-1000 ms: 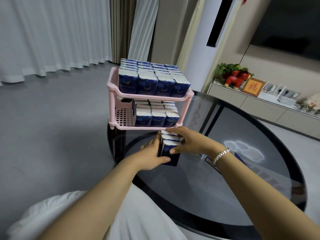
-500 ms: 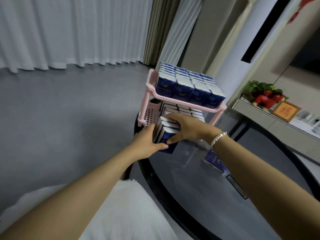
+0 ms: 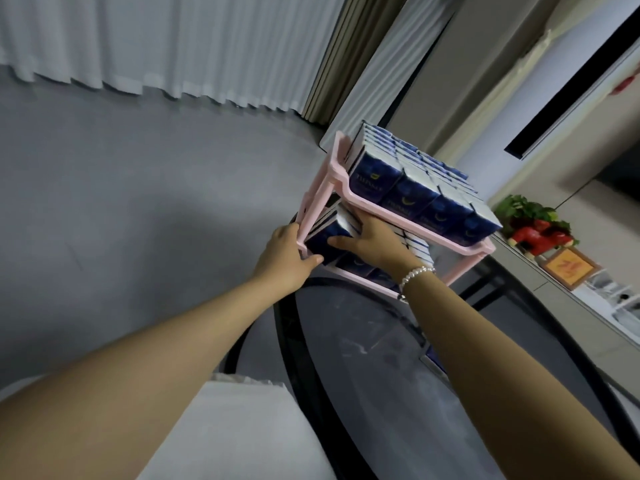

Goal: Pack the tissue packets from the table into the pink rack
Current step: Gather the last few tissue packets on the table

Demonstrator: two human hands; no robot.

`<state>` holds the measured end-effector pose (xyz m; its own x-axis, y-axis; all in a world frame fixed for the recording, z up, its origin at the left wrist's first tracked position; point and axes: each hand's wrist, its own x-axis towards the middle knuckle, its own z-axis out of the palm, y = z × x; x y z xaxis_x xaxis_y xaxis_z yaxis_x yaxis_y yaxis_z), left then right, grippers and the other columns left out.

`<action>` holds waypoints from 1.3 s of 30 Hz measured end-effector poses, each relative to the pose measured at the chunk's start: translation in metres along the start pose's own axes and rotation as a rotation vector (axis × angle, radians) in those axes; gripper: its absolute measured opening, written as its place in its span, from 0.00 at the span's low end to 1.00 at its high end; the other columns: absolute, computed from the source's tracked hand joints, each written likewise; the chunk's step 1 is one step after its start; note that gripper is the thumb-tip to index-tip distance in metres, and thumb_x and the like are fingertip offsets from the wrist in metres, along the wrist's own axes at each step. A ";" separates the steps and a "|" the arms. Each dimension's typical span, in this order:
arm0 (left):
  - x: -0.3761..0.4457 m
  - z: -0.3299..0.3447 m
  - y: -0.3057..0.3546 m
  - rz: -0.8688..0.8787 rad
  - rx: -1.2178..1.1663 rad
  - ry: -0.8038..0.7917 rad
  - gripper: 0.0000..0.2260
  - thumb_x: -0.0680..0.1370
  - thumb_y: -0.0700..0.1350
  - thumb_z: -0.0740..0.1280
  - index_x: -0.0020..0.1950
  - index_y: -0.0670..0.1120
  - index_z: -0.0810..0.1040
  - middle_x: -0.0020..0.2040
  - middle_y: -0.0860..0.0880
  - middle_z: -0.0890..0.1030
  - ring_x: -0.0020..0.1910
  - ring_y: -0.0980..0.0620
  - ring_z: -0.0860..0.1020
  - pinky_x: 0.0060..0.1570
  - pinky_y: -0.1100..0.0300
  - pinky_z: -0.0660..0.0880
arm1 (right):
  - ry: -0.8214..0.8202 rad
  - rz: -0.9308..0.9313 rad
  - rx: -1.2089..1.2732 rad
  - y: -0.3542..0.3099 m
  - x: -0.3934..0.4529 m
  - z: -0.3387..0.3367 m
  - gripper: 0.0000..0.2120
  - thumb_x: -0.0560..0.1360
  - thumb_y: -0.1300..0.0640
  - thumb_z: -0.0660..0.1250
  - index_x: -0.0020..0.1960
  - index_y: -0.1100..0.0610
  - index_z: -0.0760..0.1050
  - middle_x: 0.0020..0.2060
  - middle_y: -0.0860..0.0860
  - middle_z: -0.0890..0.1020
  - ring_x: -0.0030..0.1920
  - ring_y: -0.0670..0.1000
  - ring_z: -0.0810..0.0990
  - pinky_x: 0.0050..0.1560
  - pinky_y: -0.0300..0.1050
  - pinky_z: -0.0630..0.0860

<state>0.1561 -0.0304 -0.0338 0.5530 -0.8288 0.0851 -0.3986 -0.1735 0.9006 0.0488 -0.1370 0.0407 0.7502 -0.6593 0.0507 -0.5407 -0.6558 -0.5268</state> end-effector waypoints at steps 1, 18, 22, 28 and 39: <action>0.001 0.002 0.000 0.005 -0.009 0.022 0.23 0.75 0.47 0.70 0.67 0.42 0.68 0.63 0.45 0.71 0.52 0.48 0.74 0.51 0.57 0.71 | 0.002 0.027 -0.009 0.002 0.005 0.001 0.37 0.70 0.58 0.73 0.74 0.57 0.59 0.70 0.50 0.67 0.70 0.49 0.65 0.68 0.37 0.61; 0.008 0.022 0.006 -0.095 -0.196 0.157 0.19 0.74 0.44 0.71 0.61 0.40 0.70 0.57 0.45 0.72 0.43 0.51 0.72 0.39 0.65 0.67 | -0.114 0.139 -0.280 0.009 0.060 0.004 0.25 0.77 0.57 0.64 0.72 0.56 0.62 0.68 0.55 0.69 0.69 0.55 0.66 0.67 0.44 0.60; 0.010 0.025 0.004 -0.097 -0.207 0.160 0.21 0.74 0.45 0.72 0.62 0.41 0.70 0.59 0.43 0.73 0.44 0.50 0.74 0.31 0.70 0.65 | -0.058 0.230 -0.146 0.008 0.059 0.007 0.23 0.77 0.57 0.65 0.70 0.56 0.65 0.67 0.55 0.70 0.67 0.55 0.68 0.62 0.42 0.63; 0.009 0.024 0.006 -0.094 -0.190 0.176 0.21 0.74 0.46 0.71 0.62 0.40 0.69 0.60 0.43 0.72 0.44 0.50 0.74 0.30 0.70 0.65 | -0.024 0.291 -0.059 0.002 0.057 0.009 0.24 0.75 0.58 0.67 0.69 0.57 0.66 0.65 0.56 0.72 0.65 0.56 0.70 0.61 0.43 0.65; 0.000 0.026 0.014 -0.090 -0.227 0.149 0.27 0.74 0.46 0.71 0.69 0.41 0.64 0.64 0.44 0.69 0.55 0.47 0.75 0.45 0.63 0.70 | 0.014 0.274 -0.102 -0.002 0.032 -0.001 0.23 0.75 0.49 0.66 0.67 0.57 0.67 0.62 0.53 0.73 0.52 0.47 0.68 0.53 0.36 0.62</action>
<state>0.1312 -0.0470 -0.0323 0.6870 -0.7251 0.0476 -0.1789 -0.1053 0.9782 0.0733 -0.1570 0.0443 0.5658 -0.8216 -0.0696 -0.7587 -0.4856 -0.4343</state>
